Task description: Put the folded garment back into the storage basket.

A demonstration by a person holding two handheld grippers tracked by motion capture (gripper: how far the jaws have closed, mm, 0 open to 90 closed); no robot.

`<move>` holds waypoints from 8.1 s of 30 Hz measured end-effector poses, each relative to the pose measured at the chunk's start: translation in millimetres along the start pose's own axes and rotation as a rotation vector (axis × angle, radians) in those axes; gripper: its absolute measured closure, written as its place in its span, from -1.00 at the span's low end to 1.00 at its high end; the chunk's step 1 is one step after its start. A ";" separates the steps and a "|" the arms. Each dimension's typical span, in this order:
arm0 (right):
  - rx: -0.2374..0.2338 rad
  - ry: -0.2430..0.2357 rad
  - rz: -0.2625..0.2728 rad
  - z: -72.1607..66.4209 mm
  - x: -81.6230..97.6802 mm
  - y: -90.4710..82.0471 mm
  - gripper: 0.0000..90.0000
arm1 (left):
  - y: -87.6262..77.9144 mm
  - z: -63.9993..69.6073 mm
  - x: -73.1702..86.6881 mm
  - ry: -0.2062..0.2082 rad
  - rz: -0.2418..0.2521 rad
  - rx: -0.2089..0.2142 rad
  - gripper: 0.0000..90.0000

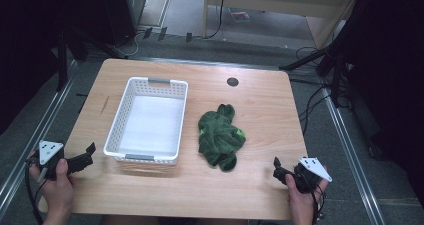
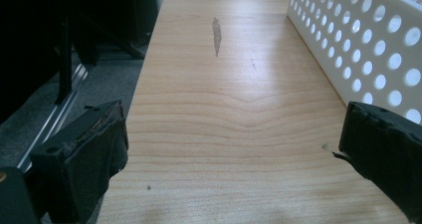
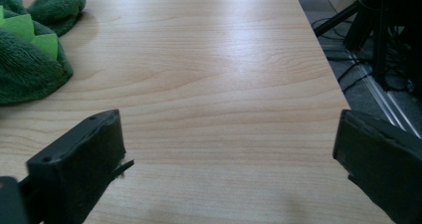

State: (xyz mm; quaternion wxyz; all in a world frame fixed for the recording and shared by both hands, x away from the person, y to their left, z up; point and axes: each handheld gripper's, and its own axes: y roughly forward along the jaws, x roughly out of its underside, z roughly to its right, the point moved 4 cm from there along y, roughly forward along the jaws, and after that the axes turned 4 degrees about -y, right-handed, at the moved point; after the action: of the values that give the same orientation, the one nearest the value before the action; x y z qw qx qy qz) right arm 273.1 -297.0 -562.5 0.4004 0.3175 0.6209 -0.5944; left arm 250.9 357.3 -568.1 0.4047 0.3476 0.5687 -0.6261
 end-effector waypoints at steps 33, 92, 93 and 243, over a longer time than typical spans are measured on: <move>0.000 -0.022 -0.093 -53.0 -63.5 -11.3 -1.00 | 2.4 2.0 -0.1 0.014 -0.021 0.003 -1.00; -0.182 -0.071 -0.209 -192.8 -103.4 46.0 -1.00 | 3.0 -0.7 -0.7 -0.014 -0.025 0.021 -1.00; -0.183 -0.068 -0.212 -194.7 -102.9 47.2 -1.00 | 3.0 -0.7 -0.7 -0.015 -0.024 0.021 -1.00; -0.253 -0.011 -0.043 -249.9 -180.8 39.2 0.61 | 5.0 -2.7 -0.7 -0.040 -0.050 0.034 -1.00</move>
State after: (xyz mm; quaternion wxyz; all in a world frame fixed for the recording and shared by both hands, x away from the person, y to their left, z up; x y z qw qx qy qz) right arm 363.7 -30.6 -430.2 0.4275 0.2479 0.6954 -0.5217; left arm 255.6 360.0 -570.0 0.3944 0.3277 0.5580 -0.6524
